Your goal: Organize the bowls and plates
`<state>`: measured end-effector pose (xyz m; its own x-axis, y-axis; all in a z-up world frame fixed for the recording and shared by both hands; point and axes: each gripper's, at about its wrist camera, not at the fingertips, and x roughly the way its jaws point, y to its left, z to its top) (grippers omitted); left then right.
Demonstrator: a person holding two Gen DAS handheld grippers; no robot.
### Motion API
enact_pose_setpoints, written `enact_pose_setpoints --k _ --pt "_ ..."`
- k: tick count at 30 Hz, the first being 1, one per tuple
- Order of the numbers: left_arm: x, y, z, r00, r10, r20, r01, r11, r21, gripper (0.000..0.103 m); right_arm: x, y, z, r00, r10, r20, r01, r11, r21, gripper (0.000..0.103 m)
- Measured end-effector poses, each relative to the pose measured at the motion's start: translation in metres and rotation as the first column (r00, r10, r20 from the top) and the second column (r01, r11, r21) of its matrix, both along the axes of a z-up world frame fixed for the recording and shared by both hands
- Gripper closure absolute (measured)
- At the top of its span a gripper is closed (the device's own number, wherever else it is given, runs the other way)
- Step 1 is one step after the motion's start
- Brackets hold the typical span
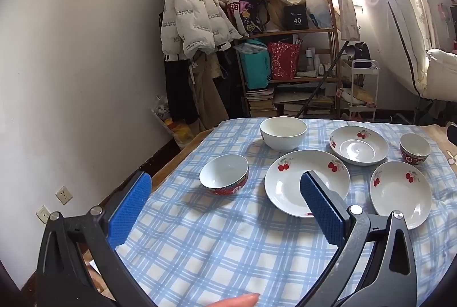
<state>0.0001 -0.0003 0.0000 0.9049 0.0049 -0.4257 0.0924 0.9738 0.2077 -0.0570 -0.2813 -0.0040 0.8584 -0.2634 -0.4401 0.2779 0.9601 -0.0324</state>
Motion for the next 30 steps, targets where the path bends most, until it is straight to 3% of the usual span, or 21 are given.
enact_pose_setpoints --k 30 --pt "0.0012 -0.0017 0.0027 1.0 -0.006 -0.011 0.006 1.0 -0.007 0.001 0.0016 0.0007 -0.0009 1.0 0.0 0.003 0.0 1.0 0.0 0.0"
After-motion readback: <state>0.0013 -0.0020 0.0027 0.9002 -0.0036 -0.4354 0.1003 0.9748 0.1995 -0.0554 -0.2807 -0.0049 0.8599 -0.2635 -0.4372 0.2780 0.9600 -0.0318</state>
